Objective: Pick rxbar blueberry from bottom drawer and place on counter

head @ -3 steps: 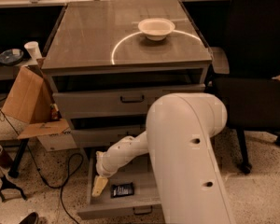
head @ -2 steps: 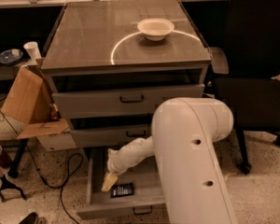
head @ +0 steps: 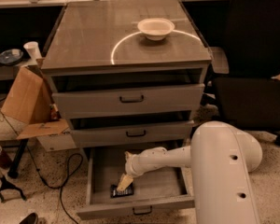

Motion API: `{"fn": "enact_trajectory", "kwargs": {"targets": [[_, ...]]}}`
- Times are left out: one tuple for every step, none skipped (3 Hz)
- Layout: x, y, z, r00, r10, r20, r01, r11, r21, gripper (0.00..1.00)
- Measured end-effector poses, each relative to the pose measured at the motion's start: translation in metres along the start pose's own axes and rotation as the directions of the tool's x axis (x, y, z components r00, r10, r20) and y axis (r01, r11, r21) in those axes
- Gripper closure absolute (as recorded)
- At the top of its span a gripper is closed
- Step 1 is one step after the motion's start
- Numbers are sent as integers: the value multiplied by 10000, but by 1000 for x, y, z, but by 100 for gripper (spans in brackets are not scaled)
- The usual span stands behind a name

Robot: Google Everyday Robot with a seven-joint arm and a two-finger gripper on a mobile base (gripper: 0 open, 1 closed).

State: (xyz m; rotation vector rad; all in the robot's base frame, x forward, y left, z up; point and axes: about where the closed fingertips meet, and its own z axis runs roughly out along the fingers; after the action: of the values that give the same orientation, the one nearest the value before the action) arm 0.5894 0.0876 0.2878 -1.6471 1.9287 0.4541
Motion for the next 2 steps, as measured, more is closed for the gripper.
{"fn": "enact_trajectory", "kwargs": {"targets": [[40, -3, 12, 9962, 596, 643, -577, 9979, -304, 0], [68, 6, 36, 9829, 1084, 1485, -943, 9906, -989, 0]]}}
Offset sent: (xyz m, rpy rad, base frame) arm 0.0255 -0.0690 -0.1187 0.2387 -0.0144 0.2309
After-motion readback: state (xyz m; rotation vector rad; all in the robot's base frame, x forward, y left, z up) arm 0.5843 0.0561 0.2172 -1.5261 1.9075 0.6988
